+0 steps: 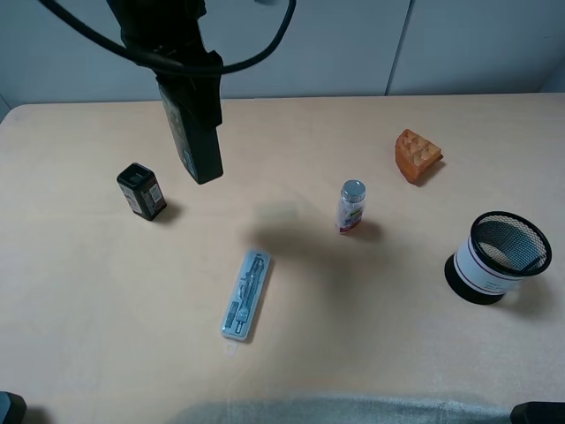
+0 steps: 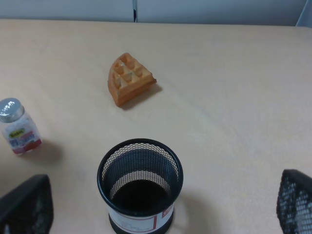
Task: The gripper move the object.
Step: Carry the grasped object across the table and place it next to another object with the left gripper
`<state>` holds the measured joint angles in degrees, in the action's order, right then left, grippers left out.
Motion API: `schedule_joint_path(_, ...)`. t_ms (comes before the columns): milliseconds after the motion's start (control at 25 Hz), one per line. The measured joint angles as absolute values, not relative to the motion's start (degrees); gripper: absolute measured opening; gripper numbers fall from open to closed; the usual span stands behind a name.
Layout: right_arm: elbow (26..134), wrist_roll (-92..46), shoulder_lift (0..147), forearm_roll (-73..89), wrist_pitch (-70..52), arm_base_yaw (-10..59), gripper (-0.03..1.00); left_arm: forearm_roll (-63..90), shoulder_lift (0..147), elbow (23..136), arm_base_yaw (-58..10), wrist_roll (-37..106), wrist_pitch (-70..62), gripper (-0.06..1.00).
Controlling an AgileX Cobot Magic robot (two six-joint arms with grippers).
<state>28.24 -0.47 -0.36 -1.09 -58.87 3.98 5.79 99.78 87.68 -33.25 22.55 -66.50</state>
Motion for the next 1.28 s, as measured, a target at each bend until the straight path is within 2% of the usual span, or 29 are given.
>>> schedule_joint_path(320,28.24,-0.47,-0.36,-1.09,-58.87,3.98,0.69,5.42,95.79,77.88,-34.66,21.74,-65.01,0.64)
schedule_joint_path(800,28.24,-0.47,-0.36,-1.09,-58.87,3.98,0.69,3.26,93.02,65.41,-38.58,20.26,-53.49,0.64)
schedule_joint_path(1280,28.24,-0.47,-0.36,-1.09,-58.87,3.98,0.69,3.75,93.02,53.38,-38.64,20.07,-38.86,0.64)
